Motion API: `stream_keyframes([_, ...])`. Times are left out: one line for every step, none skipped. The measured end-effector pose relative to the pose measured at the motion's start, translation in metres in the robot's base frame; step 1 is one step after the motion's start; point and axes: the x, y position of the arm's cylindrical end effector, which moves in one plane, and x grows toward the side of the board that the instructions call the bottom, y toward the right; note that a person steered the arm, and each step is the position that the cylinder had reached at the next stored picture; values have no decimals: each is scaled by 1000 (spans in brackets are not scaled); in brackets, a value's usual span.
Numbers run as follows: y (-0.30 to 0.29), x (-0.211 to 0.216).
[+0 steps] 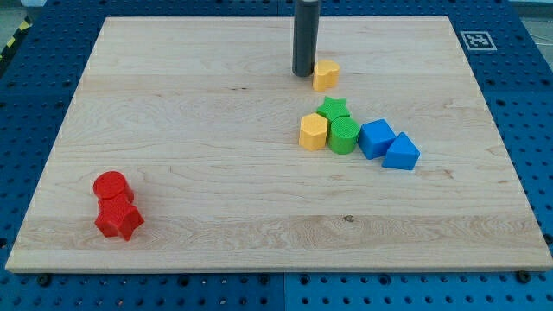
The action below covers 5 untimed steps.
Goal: Move the yellow heart to the center of the board
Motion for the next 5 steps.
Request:
stream_keyframes([27, -26])
stream_keyframes([69, -17])
stream_keyframes([55, 37])
stream_keyframes([-3, 87])
stream_keyframes([-20, 89])
